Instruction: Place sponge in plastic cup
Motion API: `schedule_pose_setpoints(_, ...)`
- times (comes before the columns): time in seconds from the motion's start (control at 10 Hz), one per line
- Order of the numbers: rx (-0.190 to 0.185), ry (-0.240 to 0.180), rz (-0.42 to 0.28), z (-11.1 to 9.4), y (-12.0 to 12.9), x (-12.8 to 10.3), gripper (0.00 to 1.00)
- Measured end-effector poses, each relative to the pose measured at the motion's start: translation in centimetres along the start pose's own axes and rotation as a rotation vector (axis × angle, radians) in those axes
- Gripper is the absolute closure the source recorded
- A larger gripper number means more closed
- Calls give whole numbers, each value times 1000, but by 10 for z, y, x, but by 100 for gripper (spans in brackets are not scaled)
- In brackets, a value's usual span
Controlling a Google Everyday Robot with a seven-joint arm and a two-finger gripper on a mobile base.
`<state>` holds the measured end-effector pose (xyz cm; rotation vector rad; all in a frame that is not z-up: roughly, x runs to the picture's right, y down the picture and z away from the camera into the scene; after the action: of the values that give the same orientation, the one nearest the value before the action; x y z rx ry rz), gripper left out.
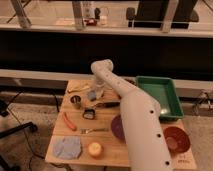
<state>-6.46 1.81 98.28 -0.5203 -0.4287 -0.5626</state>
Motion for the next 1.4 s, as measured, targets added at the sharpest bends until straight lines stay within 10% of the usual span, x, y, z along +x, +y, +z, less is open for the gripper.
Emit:
schedule_pose_setpoints(0.5, 81, 22, -24, -55, 0, -19, 90)
schedule_pose_setpoints(1.4, 133, 28, -30, -95, 7, -26, 94)
